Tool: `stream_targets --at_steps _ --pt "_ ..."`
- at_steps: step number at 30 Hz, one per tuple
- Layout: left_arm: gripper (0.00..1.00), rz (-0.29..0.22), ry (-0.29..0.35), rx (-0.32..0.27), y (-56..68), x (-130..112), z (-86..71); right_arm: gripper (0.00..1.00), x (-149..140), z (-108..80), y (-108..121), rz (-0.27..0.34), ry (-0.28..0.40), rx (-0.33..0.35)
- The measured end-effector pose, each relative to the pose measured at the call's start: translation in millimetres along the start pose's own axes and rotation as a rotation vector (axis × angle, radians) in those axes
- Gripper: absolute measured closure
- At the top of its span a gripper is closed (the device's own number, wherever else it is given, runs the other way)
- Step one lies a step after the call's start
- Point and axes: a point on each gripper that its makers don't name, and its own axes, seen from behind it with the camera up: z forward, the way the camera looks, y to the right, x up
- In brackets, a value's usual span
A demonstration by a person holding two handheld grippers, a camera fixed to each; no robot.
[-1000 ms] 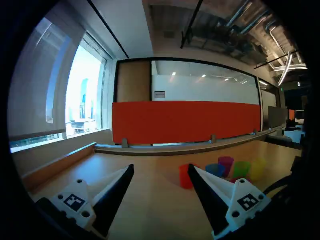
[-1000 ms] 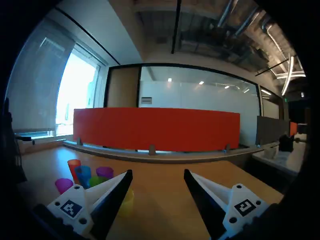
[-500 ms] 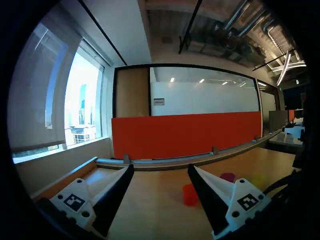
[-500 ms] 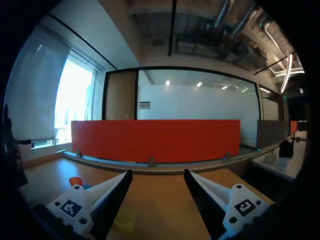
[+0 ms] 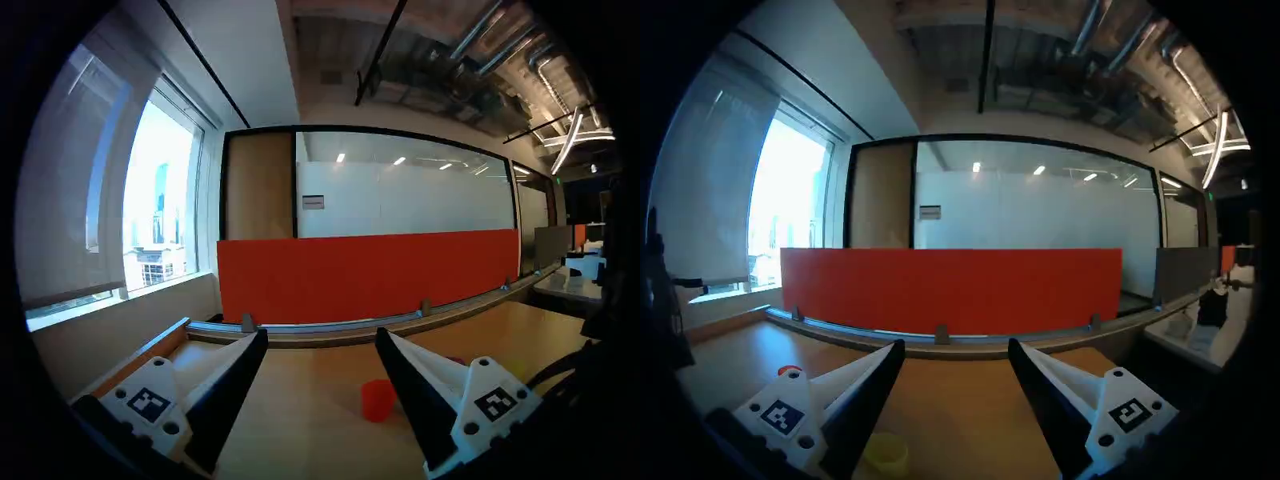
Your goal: Pour water
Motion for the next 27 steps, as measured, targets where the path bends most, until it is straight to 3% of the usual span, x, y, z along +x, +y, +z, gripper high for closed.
stream_targets --at_steps 8,27 --pt "0.0 -0.026 -0.003 -0.057 5.2 7 7.1 0.0 -2 2.4 -12 0.004 -0.012 0.063" --pt "0.0 -0.095 -0.027 -0.309 42.5 9 12.9 0.01 4 1.6 -92 -0.013 -0.038 0.428"
